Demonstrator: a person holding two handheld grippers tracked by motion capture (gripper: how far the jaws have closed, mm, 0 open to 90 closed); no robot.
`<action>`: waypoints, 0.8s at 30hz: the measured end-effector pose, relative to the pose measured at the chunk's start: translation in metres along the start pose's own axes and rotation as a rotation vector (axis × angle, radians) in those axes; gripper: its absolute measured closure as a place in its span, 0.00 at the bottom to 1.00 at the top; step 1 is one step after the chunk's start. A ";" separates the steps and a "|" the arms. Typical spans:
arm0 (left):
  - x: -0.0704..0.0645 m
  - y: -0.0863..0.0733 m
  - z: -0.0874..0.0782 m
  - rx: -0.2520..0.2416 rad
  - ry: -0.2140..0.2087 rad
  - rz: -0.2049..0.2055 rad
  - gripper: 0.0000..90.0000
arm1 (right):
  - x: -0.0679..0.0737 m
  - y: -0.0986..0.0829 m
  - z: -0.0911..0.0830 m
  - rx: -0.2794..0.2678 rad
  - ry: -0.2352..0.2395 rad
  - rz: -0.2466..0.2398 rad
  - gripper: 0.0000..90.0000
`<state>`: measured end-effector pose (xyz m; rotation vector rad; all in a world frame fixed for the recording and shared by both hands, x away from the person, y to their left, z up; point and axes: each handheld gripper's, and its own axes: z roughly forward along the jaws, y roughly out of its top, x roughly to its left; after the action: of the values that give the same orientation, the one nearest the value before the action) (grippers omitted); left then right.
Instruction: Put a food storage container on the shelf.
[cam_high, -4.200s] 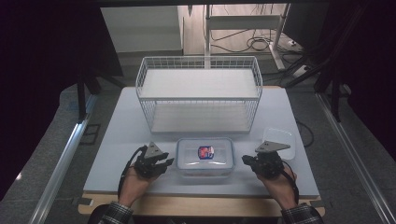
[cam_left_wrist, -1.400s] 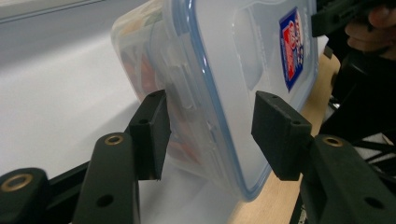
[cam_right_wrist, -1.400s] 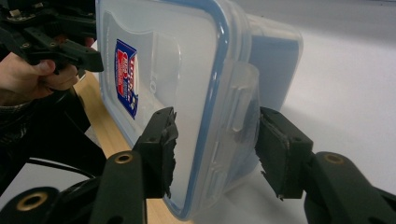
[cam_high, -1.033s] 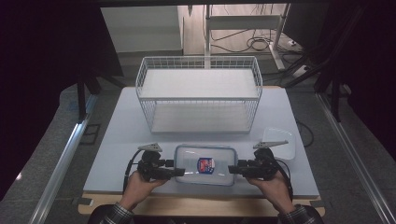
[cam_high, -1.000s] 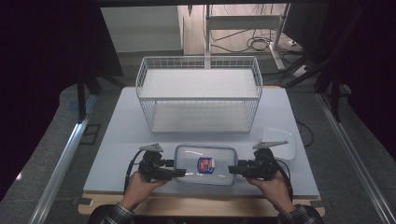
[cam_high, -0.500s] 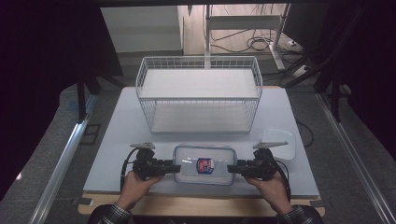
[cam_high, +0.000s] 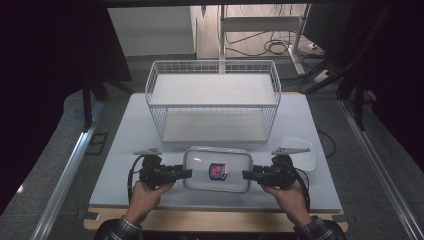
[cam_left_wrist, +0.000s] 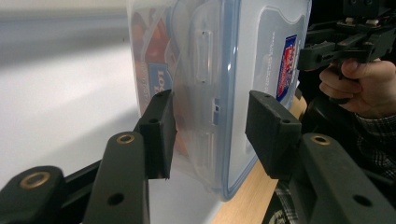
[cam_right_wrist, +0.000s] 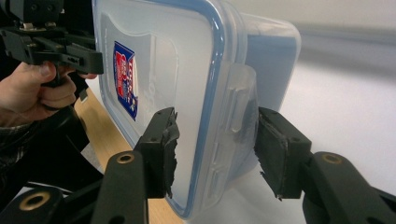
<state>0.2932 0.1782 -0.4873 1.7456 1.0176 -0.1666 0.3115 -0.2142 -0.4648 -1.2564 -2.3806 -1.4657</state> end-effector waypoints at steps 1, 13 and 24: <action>-0.001 0.002 -0.001 -0.003 0.003 0.004 0.59 | 0.000 0.003 -0.001 -0.006 0.001 -0.005 0.56; -0.019 0.046 -0.021 -0.056 0.043 0.063 0.59 | 0.009 0.047 -0.014 -0.055 0.015 -0.059 0.56; -0.026 0.087 -0.039 -0.088 0.048 0.092 0.59 | 0.019 0.092 -0.025 -0.087 0.013 -0.107 0.56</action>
<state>0.3242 0.1900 -0.3939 1.7192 0.9627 -0.0204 0.3525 -0.2025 -0.3775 -1.1492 -2.4348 -1.6186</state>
